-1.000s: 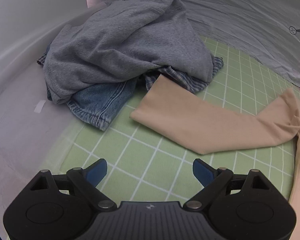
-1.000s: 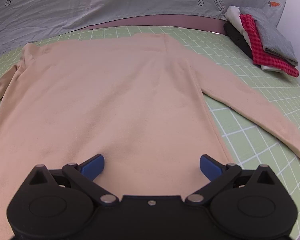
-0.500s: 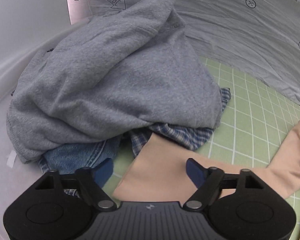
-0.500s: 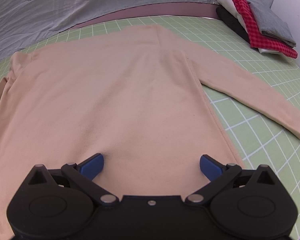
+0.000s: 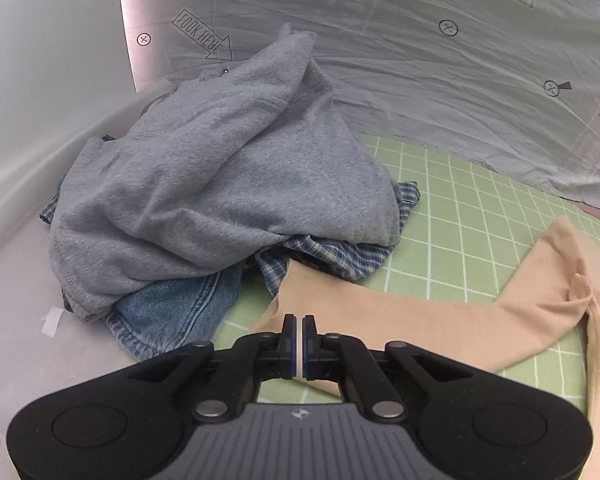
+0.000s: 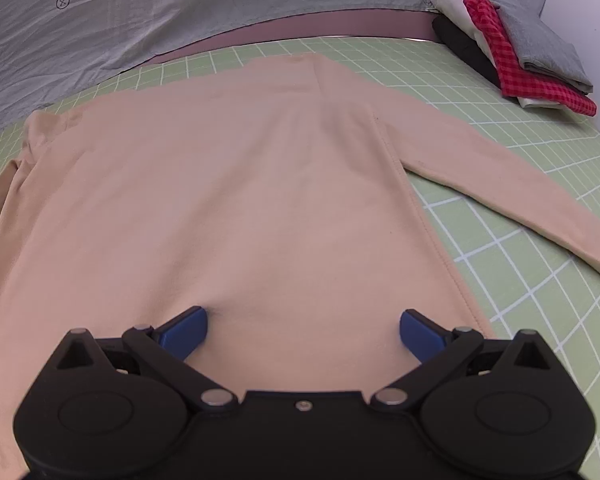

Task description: Fold clothes

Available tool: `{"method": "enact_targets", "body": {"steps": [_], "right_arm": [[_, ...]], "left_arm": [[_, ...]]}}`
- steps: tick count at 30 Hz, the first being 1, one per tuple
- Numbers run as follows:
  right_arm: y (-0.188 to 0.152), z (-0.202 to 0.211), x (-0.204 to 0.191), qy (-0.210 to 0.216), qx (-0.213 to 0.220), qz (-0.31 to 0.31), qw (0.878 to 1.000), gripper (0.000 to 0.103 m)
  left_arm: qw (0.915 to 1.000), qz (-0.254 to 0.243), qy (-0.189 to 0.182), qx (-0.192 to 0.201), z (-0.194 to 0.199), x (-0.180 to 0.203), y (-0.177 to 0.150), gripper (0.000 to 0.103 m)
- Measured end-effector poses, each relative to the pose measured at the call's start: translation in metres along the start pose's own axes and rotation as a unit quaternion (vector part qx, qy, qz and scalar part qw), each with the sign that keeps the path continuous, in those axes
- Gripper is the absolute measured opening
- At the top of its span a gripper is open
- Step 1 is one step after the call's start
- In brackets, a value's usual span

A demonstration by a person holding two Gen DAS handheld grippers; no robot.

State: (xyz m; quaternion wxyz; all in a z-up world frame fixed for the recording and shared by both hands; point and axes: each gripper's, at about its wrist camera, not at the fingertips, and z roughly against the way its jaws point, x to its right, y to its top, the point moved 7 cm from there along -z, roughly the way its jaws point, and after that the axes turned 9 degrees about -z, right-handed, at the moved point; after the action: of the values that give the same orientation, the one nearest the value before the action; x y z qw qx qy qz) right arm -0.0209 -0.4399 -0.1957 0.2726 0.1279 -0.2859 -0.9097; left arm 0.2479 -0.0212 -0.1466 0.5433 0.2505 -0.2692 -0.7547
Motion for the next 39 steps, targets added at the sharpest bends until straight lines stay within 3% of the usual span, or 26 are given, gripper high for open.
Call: {"method": "enact_targets", "body": {"steps": [3, 8, 12, 13, 20, 31, 32, 34, 39], "right_arm": [[-0.001, 0.000, 0.000, 0.005, 0.006, 0.003, 1.000, 0.103], [-0.001, 0.001, 0.002, 0.014, 0.014, 0.008, 1.000, 0.103], [-0.002, 0.001, 0.002, 0.018, 0.020, 0.012, 1.000, 0.103], [-0.002, 0.001, 0.002, 0.020, 0.020, 0.013, 1.000, 0.103], [-0.002, 0.001, 0.002, 0.024, 0.026, 0.016, 0.999, 0.103], [-0.004, 0.002, 0.000, 0.015, 0.037, 0.003, 0.999, 0.103], [-0.004, 0.002, 0.001, 0.015, 0.037, 0.002, 0.999, 0.103], [-0.004, 0.002, 0.001, 0.014, 0.038, 0.002, 0.999, 0.103], [-0.004, 0.002, 0.001, 0.013, 0.041, 0.001, 0.999, 0.103]], "left_arm": [[0.9997, -0.006, -0.020, 0.011, 0.022, 0.006, -0.013, 0.001], [0.9999, -0.006, -0.005, -0.012, 0.032, 0.006, -0.032, 0.006], [0.9999, 0.008, 0.003, -0.013, 0.036, 0.000, -0.033, 0.029], [0.9999, 0.007, 0.005, -0.013, 0.034, -0.001, -0.032, 0.030], [0.9999, -0.001, 0.007, -0.009, 0.006, -0.006, -0.006, 0.030], [0.9985, -0.017, -0.006, -0.052, -0.055, -0.010, 0.009, 0.030], [0.9982, -0.017, -0.007, -0.057, -0.058, -0.010, 0.008, 0.028], [0.9983, -0.024, -0.009, -0.053, -0.057, -0.009, 0.009, 0.004], [0.9990, -0.041, -0.006, -0.015, -0.031, -0.007, 0.010, 0.004]]}}
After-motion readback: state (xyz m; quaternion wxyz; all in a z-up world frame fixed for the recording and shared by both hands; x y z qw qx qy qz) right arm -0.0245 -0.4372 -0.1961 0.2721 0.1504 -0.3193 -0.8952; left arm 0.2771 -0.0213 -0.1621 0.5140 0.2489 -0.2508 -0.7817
